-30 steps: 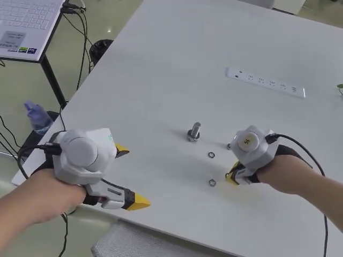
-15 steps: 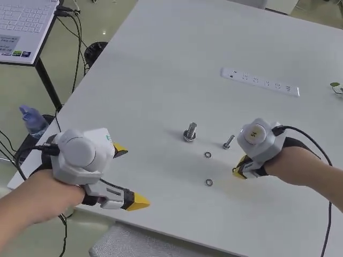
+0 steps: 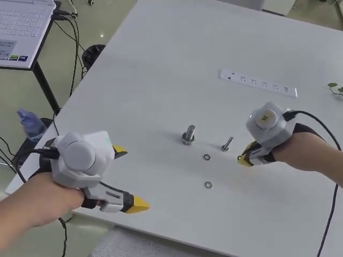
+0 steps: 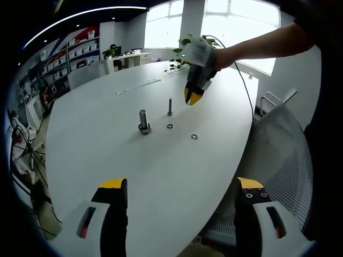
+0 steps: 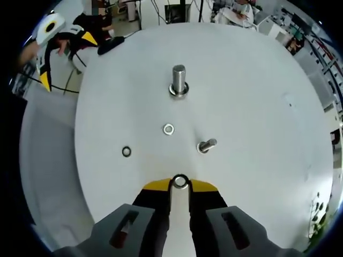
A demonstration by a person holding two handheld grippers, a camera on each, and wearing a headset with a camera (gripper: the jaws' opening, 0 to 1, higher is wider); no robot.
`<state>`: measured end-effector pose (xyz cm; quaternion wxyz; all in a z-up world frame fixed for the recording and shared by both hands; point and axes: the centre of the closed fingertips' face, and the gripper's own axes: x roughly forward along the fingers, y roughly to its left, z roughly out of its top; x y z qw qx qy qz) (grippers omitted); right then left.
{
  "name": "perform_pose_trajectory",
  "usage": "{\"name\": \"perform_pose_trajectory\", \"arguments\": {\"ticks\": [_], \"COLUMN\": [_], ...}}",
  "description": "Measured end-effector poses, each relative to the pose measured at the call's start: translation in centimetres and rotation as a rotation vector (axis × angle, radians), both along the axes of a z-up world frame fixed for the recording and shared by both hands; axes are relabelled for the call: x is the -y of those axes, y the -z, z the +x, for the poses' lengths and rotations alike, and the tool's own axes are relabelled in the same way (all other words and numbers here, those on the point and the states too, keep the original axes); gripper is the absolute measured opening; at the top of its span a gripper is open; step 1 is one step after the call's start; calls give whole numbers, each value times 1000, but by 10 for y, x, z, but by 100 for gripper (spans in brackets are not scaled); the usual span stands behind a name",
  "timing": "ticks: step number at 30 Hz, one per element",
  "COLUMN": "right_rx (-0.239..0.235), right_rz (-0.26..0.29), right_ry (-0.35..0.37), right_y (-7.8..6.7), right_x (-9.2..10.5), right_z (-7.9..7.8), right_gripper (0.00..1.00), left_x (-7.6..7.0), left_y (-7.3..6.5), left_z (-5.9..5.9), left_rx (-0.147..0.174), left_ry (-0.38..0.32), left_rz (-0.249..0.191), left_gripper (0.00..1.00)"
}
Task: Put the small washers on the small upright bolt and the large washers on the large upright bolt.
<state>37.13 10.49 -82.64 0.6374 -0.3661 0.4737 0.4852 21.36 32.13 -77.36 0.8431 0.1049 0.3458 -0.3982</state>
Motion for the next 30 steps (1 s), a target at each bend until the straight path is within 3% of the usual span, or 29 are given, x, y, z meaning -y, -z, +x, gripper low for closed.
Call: {"name": "perform_pose_trajectory", "arguments": {"ticks": [7, 30], "right_rx": [25, 52], "right_rz": [7, 27], "right_ry": [-4, -6], "right_y": [-14, -26], "right_x": [-9, -30], "right_z": [7, 24], "right_gripper": [13, 13], "left_x": [0, -4], "left_y": [0, 4], "left_z": [-1, 0], "left_rx": [-8, -15], "left_ry": [11, 12], "left_rz": [6, 6], "left_gripper": [82, 81]}}
